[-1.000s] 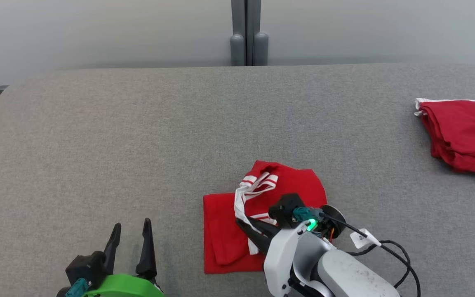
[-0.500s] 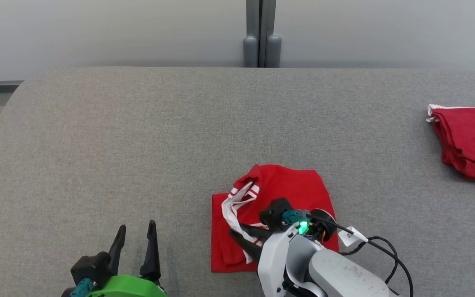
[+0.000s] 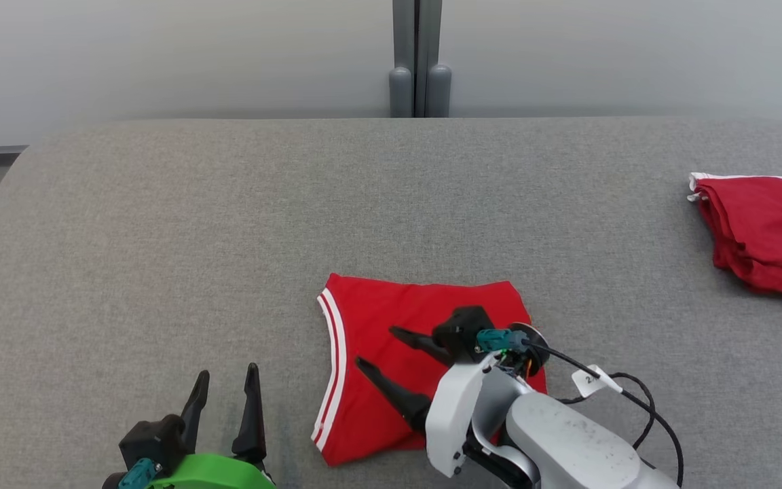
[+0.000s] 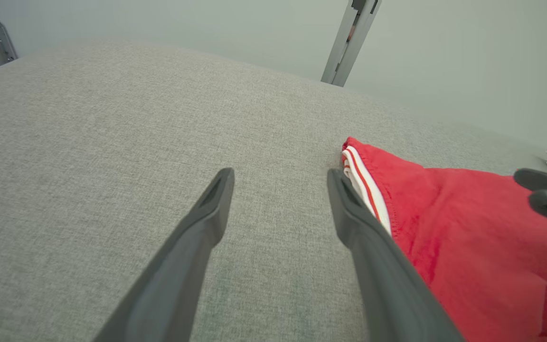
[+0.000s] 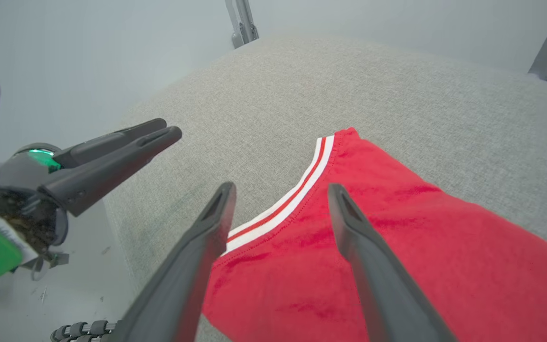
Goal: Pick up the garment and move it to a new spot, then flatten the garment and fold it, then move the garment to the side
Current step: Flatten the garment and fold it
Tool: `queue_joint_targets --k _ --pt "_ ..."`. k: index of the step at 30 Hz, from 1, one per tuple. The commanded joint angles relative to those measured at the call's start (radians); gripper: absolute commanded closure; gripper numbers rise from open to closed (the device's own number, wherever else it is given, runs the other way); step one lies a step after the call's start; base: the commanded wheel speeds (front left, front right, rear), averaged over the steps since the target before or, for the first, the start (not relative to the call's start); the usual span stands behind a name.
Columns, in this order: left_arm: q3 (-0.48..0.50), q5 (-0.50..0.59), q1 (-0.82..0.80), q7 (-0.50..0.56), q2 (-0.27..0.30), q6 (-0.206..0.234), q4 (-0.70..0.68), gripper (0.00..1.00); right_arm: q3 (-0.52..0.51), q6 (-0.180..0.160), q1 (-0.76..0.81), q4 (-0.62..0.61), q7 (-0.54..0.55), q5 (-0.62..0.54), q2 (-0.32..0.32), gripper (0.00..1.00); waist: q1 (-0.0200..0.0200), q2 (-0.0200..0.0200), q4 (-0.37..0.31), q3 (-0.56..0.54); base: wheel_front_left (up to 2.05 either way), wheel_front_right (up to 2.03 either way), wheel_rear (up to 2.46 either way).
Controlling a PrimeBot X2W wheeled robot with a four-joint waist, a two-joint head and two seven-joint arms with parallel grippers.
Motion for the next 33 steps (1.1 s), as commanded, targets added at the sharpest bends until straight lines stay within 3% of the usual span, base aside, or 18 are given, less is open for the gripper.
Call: queue_joint_targets --k 1,7,17,25,33 --pt "0.002 0.004 -0.004 -0.003 0.001 -0.001 -0.006 0.00 -0.016 -0.001 -0.010 0.000 -0.017 -0.012 -0.003 0.00 0.0000 0.0000 -0.007 -0.004 0.00 0.00 0.00" --pt "-0.009 0.023 -0.012 -0.003 -0.001 -0.006 -0.012 0.00 -0.135 -0.001 0.003 0.022 -0.086 -0.081 -0.003 0.00 0.0000 0.0000 -0.026 -0.018 0.00 0.00 0.00" --pt "-0.022 0.056 -0.046 -0.003 -0.001 -0.017 -0.022 0.00 -0.421 -0.001 0.081 0.046 -0.197 -0.219 -0.003 0.00 0.0000 0.0000 -0.070 -0.045 0.00 0.00 0.00" --pt "-0.012 0.060 -0.032 -0.003 -0.002 -0.018 -0.031 0.00 -0.614 -0.001 0.183 -0.005 -0.235 -0.386 -0.003 0.00 0.0000 0.0000 -0.097 -0.065 0.00 0.00 0.00" --pt "0.004 0.034 0.011 -0.003 -0.005 -0.006 -0.049 0.00 -0.748 -0.001 0.317 -0.100 -0.241 -0.372 -0.003 0.00 0.0000 0.0000 -0.107 -0.083 0.00 0.00 0.00"
